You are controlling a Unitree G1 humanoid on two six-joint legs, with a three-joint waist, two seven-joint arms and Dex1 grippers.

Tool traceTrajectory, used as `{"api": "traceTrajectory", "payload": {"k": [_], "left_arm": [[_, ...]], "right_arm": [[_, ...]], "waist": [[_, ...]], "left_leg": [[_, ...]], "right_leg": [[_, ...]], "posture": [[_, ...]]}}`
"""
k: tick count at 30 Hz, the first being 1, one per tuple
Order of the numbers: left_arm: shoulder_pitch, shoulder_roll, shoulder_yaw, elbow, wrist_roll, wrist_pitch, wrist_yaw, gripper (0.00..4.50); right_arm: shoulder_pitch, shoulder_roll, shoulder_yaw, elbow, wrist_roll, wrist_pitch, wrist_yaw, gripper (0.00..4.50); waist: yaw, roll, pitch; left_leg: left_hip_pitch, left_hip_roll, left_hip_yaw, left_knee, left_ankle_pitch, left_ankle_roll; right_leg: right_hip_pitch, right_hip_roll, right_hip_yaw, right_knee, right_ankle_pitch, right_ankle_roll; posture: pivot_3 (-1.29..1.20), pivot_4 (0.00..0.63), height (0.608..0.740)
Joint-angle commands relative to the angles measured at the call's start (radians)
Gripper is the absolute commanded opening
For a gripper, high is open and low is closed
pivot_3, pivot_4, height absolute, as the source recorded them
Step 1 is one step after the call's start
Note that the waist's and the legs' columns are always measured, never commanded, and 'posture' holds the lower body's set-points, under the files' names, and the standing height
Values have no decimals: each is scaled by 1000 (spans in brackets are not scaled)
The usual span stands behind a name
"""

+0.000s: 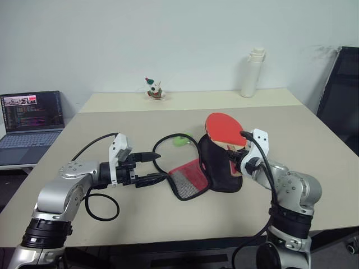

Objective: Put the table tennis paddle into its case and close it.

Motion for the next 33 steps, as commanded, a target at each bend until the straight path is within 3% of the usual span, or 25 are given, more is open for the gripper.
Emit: {"api": "traceTrajectory", "payload": {"k": [1, 24, 25, 28, 33], "left_arm": [[-25, 8, 9, -11, 0, -13, -8, 4500], [12, 20, 34, -43, -8, -7, 9, 4500], [13, 20, 35, -44, -9, -7, 10, 4500], [15, 20, 36, -45, -9, -7, 12, 4500], [20, 17, 38, -49, -12, -6, 17, 4500]], "right_arm": [[10, 23, 14, -50, -16, -35, -27, 1147], [63, 25, 134, 212, -79, -261, 4, 1147], [67, 27, 134, 211, -81, -267, -1, 1864], [75, 32, 141, 208, -89, -283, -12, 2674], [92, 29, 173, 172, -88, -283, 2, 4411]], "waist": [[-1, 0, 0], [-8, 0, 0], [-8, 0, 0], [-8, 0, 0], [-8, 0, 0]], "left_leg": [[0, 0, 0, 0, 0, 0], [0, 0, 0, -1, 0, 0], [0, 0, 0, -1, 0, 0], [0, 0, 0, -1, 0, 0], [0, 0, 0, -1, 0, 0]], "right_leg": [[0, -1, 1, 0, 0, 0], [0, 5, 0, -1, 0, 0], [0, 5, 0, -1, 0, 1], [0, 5, 0, -1, 0, 1], [0, 5, 0, -1, 0, 1]], "posture": [[0, 150, 740], [0, 150, 740], [0, 150, 740], [0, 150, 740], [0, 150, 740]]}}
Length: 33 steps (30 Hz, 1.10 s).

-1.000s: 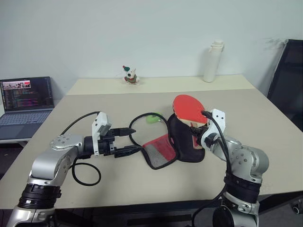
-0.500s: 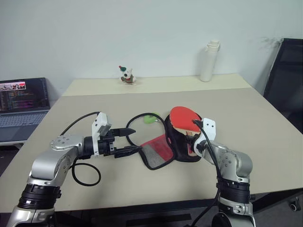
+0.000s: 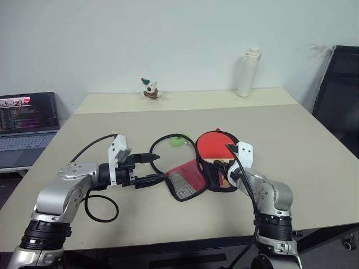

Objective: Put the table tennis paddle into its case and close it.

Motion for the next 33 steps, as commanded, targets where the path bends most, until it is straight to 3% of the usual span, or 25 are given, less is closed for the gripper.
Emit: {"api": "traceTrajectory", "payload": {"k": [1, 4, 8, 11, 14, 18, 27, 33], "left_arm": [[4, 13, 36, -42, -11, -7, 11, 4500], [17, 14, 38, -33, 0, -16, 22, 4500], [22, 10, 37, 60, 80, -74, 84, 4500], [26, 20, 15, 177, 157, -137, 98, 4500], [19, 16, -5, 244, 198, -173, 91, 4500], [-13, -3, -44, 348, 261, -222, 94, 3622], [-148, -132, -92, 559, 338, -292, 127, 194], [-220, -216, -113, 683, 377, -340, 151, 44]], "right_arm": [[18, 2, 44, -88, 21, -9, 30, 4411], [38, -23, 85, -153, 38, -12, 79, 4411], [55, -181, 180, -302, 109, 1, 266, 4411], [62, -404, 177, -440, 248, 58, 493, 4411], [52, -536, 153, -484, 334, 73, 606, 4411], [23, -645, 133, -498, 394, 57, 687, 4463], [33, -687, 148, -498, 423, 31, 698, 4463], [38, -699, 150, -488, 419, 14, 683, 4463]], "waist": [[0, 0, 0], [0, 0, 0], [1, 0, 0], [3, -1, 0], [4, -2, 0], [4, -2, 0], [7, -5, 0], [7, -5, 0]], "left_leg": [[0, 0, 0, 0, 0, 0], [0, 0, 0, 0, 0, 0], [0, 0, -1, 0, 0, 0], [0, 0, 0, 0, 0, 0], [0, 0, 0, 0, 0, 0], [0, 0, 1, 0, 0, 0], [-1, 0, 2, 1, 0, 0], [-1, 0, 2, 1, 0, 0]], "right_leg": [[0, 0, 0, 0, 0, 0], [0, 0, 0, 0, 0, 0], [0, 0, 0, 0, 0, 0], [0, 0, -1, -1, 0, 0], [0, 0, -1, -2, 0, 0], [1, 1, -1, -1, 0, 0], [1, 1, -1, -2, 0, 0], [1, 1, -1, -2, 0, 0]], "posture": [[0, 150, 740], [0, 150, 740], [0, 150, 740], [0, 150, 740], [0, 150, 740], [0, 150, 740], [0, 150, 740], [0, 150, 740]]}}
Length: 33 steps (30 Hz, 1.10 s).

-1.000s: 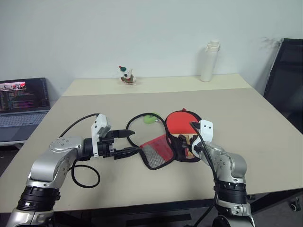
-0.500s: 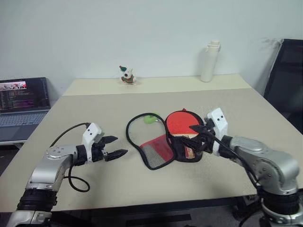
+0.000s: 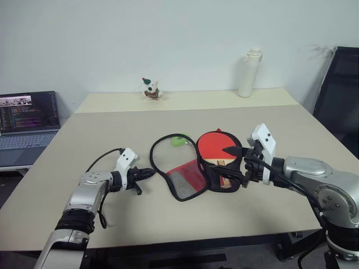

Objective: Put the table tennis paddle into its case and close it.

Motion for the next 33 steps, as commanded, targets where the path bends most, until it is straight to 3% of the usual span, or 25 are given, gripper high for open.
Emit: {"api": "traceTrajectory", "payload": {"k": [1, 10, 17, 22, 28, 33], "left_arm": [[-45, -34, -3, 52, 18, -37, 13, 44], [-139, -129, -11, 2, 14, -69, 16, 44], [-282, -202, -33, -74, -6, -53, -25, 44], [-490, -328, -76, 163, 52, -174, -14, 44], [-620, -415, -64, 478, 118, -330, 92, 44], [-605, -403, -33, 497, 101, -375, 53, 44]], "right_arm": [[1, -12, -12, -19, 3, -31, -11, 4463], [18, -44, -34, -19, 8, -40, -17, 4463], [52, -142, -128, 23, 16, -50, 14, 4463], [117, -251, -225, 85, -23, -75, 27, 4463], [140, -251, -241, 123, -55, -100, -20, 4463], [135, -209, -210, 150, -53, -92, -54, 4463]], "waist": [[0, 0, 0], [8, -2, 0], [10, -3, 0], [8, -3, 0], [-7, -4, 1], [-9, -4, 1]], "left_leg": [[0, 0, 0, 0, 0, 0], [-1, -1, 0, 1, 0, 0], [-1, -2, 0, 1, 0, 0], [0, -2, 0, 1, 0, 0], [0, -3, 2, 0, 0, 1], [1, -1, 0, -1, 0, 1]], "right_leg": [[0, 0, 0, 0, 0, 0], [1, -1, 0, 0, 0, 0], [1, -1, 0, -1, 0, 0], [1, 0, 0, -1, 0, 0], [1, 1, 4, -2, 0, 1], [1, 3, 3, -1, 0, 1]], "posture": [[0, 150, 740], [0, 150, 740], [0, 150, 740], [0, 150, 740], [0, 150, 740], [0, 150, 740]]}}
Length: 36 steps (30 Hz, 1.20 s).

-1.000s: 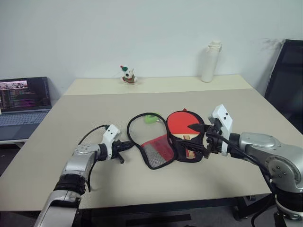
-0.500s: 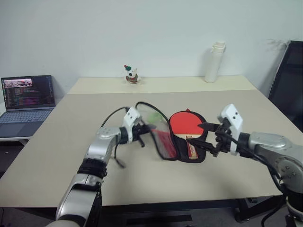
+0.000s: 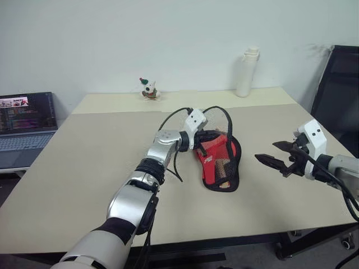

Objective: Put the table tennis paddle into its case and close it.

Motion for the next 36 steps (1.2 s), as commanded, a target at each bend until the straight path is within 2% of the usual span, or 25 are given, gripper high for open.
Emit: {"api": "traceTrajectory", "payload": {"k": [1, 3, 6, 10, 15, 21, 27, 36], "left_arm": [[-5, 30, 39, -37, -20, -50, -45, 44], [7, 37, 49, -50, -24, -44, -67, 44], [125, 123, 83, -208, -82, 35, -165, 44], [279, 216, 112, -464, -151, 187, -210, 16], [463, 329, 169, -762, -231, 384, -183, 16], [590, 378, 197, -1013, -319, 533, -149, 16], [635, 416, 205, -1130, -374, 611, -131, 16], [624, 444, 197, -1143, -404, 632, -123, 16]], "right_arm": [[-14, 29, 6, 14, -5, -11, -25, 4463], [-17, 37, 11, 28, -7, -10, -31, 4463], [-77, 99, 30, 128, -17, -10, -74, 4463], [-129, 145, 87, 224, -60, -56, -69, 4481], [-186, 193, 173, 392, -152, -146, -54, 4481], [-208, 238, 241, 509, -219, -216, -9, 4481], [-232, 270, 298, 624, -288, -287, 29, 4481], [-278, 323, 327, 771, -351, -328, 72, 4481]], "waist": [[1, 0, 0], [2, 0, 0], [-4, 1, 0], [-8, 1, 0], [-1, 1, 0], [13, 1, 0], [10, 1, 0], [6, 1, 0]], "left_leg": [[0, 0, 0, 0, 0, 0], [0, 0, 1, 1, 0, 0], [1, 0, 2, 1, 0, 0], [1, 2, 1, 1, 0, -1], [1, 2, 1, 1, 0, -1], [0, 1, 1, 2, 0, -1], [1, 1, 1, 2, 0, -1], [2, 1, 1, 2, 0, -1]], "right_leg": [[0, 0, 0, 0, 0, 0], [0, 0, 0, 0, 0, 0], [1, 0, 1, 0, 0, 0], [-1, 0, 0, 3, 0, 0], [0, -1, 0, 3, 0, -1], [0, -2, -1, 3, 0, -1], [0, -3, 0, 3, 0, -1], [0, -2, 0, 4, 1, -1]], "posture": [[0, 150, 740], [0, 150, 740], [0, 150, 740], [0, 150, 740], [0, 150, 740], [0, 150, 740], [0, 150, 740], [0, 150, 740]]}}
